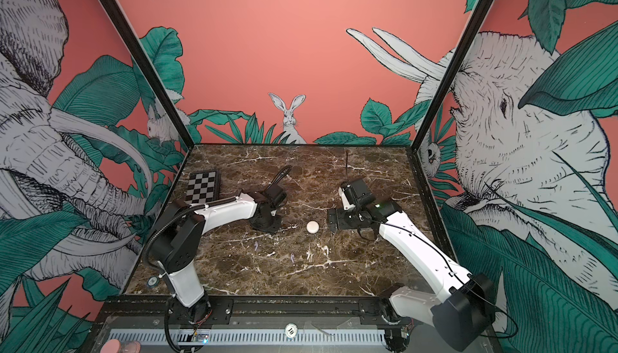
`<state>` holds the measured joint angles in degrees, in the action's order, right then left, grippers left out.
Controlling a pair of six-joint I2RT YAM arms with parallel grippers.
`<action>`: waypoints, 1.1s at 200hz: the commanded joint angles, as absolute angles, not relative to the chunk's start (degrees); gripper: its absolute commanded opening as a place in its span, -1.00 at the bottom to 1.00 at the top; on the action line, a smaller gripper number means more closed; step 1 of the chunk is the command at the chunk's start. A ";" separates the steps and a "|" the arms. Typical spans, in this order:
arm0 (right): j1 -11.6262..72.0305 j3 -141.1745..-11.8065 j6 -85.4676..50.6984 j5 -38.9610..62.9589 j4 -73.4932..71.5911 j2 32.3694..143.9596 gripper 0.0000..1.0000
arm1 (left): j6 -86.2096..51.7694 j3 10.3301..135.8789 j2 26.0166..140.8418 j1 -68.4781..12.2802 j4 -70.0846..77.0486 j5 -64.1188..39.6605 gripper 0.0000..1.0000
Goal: Insert wireless bluetooth earbuds into charging case
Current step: Pick up the charging case from the center of the table.
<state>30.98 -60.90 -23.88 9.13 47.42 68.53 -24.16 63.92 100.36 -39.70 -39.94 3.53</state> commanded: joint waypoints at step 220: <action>39.62 -56.79 -40.09 50.75 8.47 83.22 0.38 | -0.54 43.62 57.55 -50.62 -24.74 -1.94 -1.00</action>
<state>38.04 -56.71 -38.87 49.78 13.74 80.86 -2.66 44.88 58.30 -49.78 -27.81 -3.29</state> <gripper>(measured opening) 0.702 0.501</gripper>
